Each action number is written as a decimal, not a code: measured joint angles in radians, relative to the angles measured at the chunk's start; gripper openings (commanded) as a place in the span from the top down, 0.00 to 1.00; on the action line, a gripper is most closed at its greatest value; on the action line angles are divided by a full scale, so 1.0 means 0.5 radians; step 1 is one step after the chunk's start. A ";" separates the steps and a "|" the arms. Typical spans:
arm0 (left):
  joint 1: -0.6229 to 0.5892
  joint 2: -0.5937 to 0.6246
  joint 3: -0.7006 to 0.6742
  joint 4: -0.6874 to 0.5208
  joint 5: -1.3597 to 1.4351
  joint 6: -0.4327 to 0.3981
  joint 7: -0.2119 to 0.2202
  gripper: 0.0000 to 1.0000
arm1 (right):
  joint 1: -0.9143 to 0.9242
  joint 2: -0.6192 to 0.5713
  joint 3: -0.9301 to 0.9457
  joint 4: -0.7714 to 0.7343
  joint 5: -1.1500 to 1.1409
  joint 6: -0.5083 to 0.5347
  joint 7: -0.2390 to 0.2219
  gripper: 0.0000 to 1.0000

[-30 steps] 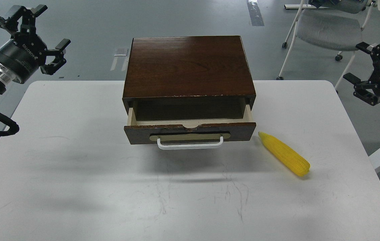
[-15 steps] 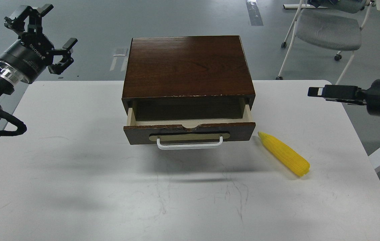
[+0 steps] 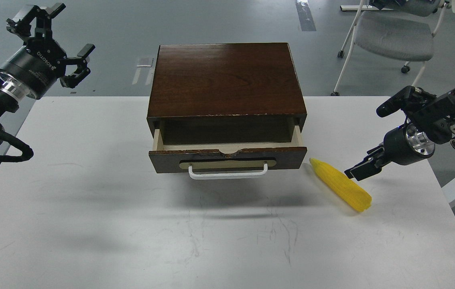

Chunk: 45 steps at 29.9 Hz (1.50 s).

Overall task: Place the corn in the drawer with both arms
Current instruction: 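Lower the right gripper onto the yellow corn cob, then close the right gripper on the corn cob and lift it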

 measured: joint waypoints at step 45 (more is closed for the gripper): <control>-0.001 0.009 -0.016 0.003 -0.004 0.000 0.000 0.02 | -0.196 0.399 -0.132 -0.309 0.107 0.000 0.000 1.00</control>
